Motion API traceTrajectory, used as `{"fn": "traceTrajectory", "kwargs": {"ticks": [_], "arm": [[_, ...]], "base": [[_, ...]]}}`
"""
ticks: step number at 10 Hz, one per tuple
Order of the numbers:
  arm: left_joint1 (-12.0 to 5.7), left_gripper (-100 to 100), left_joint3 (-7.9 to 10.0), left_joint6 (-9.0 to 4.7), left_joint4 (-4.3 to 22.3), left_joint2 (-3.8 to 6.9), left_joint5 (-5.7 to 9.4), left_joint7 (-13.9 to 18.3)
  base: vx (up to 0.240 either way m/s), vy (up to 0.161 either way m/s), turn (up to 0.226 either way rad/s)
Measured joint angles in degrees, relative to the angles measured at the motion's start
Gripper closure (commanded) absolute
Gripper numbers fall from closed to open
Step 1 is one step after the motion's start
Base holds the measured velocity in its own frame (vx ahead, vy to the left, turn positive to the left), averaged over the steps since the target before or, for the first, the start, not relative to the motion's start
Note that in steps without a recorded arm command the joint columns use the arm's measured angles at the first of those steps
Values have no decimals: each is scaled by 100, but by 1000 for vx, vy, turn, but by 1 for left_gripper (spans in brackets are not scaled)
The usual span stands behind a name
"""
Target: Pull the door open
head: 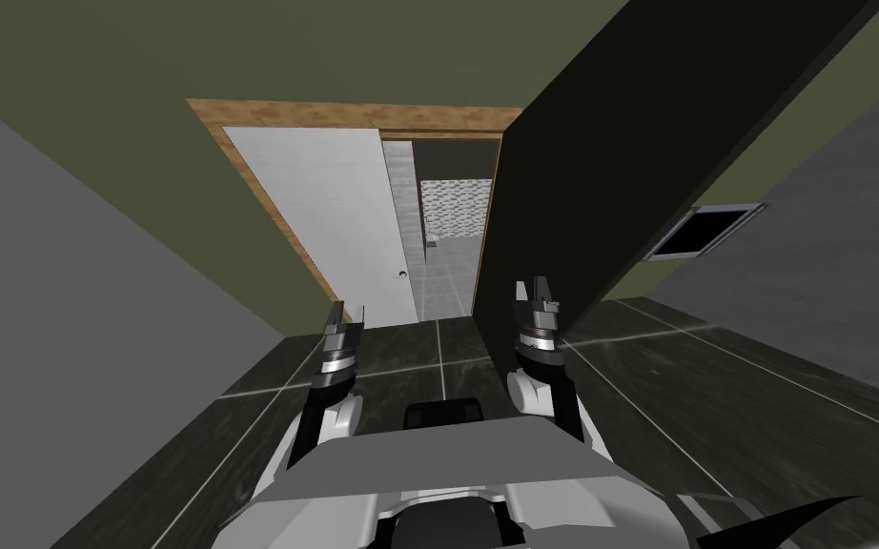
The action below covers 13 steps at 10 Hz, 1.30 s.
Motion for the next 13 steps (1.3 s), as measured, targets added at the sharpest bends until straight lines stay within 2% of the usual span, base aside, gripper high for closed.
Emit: {"fn": "traceTrajectory", "kwargs": {"ticks": [1,8,13], "arm": [[-75,-100,11,-6,142,2,0,-4],[-277,-100,149,-134,952,137,77,96],[-450,-100,207,-297,1659,178,104,129]], "base": [[102,19,-32],[95,8,-29],[100,20,-34]]}}
